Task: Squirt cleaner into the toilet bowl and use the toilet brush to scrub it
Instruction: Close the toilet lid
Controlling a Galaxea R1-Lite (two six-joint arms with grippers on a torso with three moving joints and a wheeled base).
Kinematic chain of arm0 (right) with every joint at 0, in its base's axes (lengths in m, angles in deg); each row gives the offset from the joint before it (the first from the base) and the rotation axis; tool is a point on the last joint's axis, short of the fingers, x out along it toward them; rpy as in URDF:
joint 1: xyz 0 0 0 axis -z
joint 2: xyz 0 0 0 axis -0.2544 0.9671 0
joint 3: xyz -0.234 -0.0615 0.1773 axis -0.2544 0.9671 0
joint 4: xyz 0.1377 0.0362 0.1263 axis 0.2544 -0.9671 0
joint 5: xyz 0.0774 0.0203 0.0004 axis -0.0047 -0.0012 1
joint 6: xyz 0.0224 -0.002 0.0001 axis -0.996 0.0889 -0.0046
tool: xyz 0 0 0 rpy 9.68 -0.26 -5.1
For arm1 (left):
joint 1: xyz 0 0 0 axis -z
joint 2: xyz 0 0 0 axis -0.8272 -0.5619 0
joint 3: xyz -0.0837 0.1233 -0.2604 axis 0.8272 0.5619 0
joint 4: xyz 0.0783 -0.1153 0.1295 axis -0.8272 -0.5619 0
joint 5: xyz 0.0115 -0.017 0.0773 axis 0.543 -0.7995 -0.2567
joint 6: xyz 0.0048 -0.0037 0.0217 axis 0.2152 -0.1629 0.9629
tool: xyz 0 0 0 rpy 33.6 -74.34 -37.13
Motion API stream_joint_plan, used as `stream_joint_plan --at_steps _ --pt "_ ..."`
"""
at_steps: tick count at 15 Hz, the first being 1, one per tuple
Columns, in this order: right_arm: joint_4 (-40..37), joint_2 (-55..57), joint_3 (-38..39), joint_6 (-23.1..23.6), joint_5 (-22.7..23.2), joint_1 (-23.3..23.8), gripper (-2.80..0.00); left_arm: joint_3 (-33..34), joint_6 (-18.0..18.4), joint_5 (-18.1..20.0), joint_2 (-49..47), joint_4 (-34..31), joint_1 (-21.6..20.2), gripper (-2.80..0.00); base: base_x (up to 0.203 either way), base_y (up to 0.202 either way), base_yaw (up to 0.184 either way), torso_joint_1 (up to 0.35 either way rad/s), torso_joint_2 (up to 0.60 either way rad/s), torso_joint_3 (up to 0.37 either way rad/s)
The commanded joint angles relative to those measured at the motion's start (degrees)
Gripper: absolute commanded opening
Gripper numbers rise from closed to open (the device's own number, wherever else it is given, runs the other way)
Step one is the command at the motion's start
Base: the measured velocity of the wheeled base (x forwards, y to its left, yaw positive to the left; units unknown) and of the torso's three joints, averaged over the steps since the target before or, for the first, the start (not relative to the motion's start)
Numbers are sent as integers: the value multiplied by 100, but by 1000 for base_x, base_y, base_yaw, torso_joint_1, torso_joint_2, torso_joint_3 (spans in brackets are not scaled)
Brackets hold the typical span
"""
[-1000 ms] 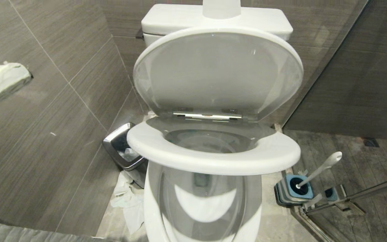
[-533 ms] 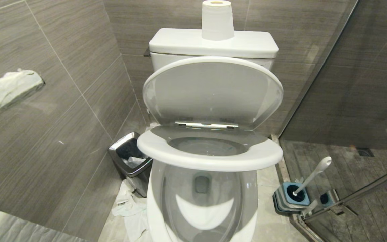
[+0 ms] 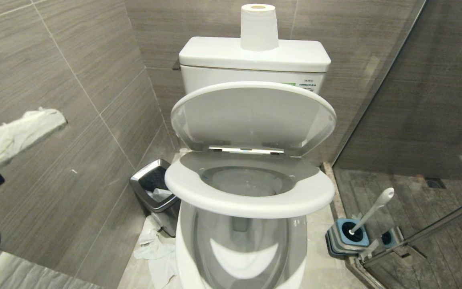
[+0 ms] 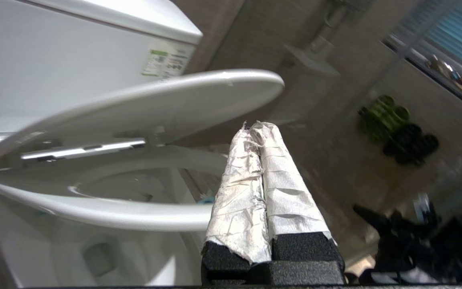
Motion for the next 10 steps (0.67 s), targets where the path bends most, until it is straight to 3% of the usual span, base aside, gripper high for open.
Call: stream_joint_plan --at_steps 1,4,5,6,7,8,10 --pt "3 -4 70 2 1 -1 -280 -589 -80 -199 -113 -483 -47 -280 0 0 0 0 0 0" --pt "3 -4 70 2 0 -1 -280 -2433 -166 -844 -467 -2508 -38 -280 0 0 0 0 0 0" --pt "3 -4 70 2 0 -1 -280 -2979 0 -1033 -586 -3297 5 -280 0 0 0 0 0 0" --pt "3 -4 70 2 0 -1 -280 -3361 523 -1250 -688 -4088 52 -280 0 0 0 0 0 0" --pt "3 -4 70 2 0 -1 -280 -3559 1243 -1559 -770 -4447 91 -280 0 0 0 0 0 0" --pt "3 -4 70 2 2 -1 -280 -3795 1745 -2123 -899 -4641 203 -280 0 0 0 0 0 0" --pt "3 -4 70 2 0 -1 -280 -4256 2168 -3321 -1294 -4787 692 -280 0 0 0 0 0 0"
